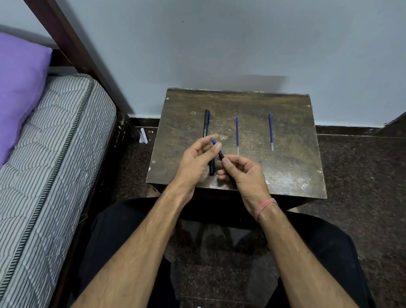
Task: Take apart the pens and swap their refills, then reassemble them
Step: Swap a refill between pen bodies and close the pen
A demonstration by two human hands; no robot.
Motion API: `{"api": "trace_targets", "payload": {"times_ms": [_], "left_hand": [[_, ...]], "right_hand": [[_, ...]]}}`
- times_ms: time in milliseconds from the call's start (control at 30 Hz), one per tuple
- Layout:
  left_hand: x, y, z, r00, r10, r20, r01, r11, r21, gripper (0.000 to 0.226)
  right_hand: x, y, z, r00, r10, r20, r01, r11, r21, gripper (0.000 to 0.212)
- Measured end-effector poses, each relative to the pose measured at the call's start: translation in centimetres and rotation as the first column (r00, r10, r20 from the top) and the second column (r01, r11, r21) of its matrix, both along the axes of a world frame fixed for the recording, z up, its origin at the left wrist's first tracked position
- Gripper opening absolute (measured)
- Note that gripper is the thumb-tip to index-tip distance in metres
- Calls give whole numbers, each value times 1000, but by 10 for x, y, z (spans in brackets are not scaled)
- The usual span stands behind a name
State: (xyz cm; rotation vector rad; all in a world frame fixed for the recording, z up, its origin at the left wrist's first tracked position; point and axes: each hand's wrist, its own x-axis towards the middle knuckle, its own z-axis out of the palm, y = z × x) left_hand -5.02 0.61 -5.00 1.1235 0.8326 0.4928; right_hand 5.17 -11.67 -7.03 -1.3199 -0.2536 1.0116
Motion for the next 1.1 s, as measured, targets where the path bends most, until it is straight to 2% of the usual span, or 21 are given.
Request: {"api": "trace_targets", "payload": {"times_ms": [100, 233, 300, 367, 433, 633, 733, 833, 933, 967, 1033, 1100], "left_hand": [[-3, 4, 6, 997, -79, -9, 79, 997, -26, 27], [2, 0, 6, 998, 65, 22, -62, 992, -107, 10], [4, 2, 9, 990, 143, 15, -141, 984, -108, 13], [6, 4, 12, 988, 156, -8, -156, 983, -97, 14], [6, 4, 14, 989, 147, -35, -149, 985, -87, 6], [-8, 12, 20, 980, 190, 61, -176, 968, -180, 13], [-10, 9, 20, 981, 183, 68, -171, 973, -154, 11], [-13, 13, 23, 954, 266, 136, -226, 941, -253, 16], [-17, 16, 20, 941, 319, 111, -265, 900, -346, 25], [-17, 15, 19, 949, 301, 94, -256, 909, -328, 28], [-13, 8, 15, 977, 213, 28, -204, 961, -188, 27], [-8, -2, 10, 997, 68, -48, -68, 998, -2, 25]], "right_hand": [[0, 0, 0, 1000, 0, 10, 0, 1000, -6, 17], [0, -1, 3, 1000, 6, 4, -6, 1000, -9, 16], [-2, -1, 5, 1000, 15, 1, -15, 1000, 0, 12], [-2, -2, 5, 1000, 17, -4, -17, 1000, 9, 10], [-1, -2, 6, 1000, 18, -8, -18, 1000, 10, 10], [-2, -1, 7, 999, 49, 11, -49, 999, -11, 9], [-1, -2, 7, 998, 55, 12, -55, 998, -14, 11], [-2, -2, 7, 998, 53, -15, -53, 999, 6, 13], [-1, -3, 8, 999, 34, -32, -34, 999, 21, 15], [-1, -3, 8, 999, 21, -40, -20, 999, 30, 16], [-2, -1, 10, 998, -7, -70, 11, 999, 50, 16], [-2, 0, 12, 994, -27, -110, 35, 997, 68, 15]]}}
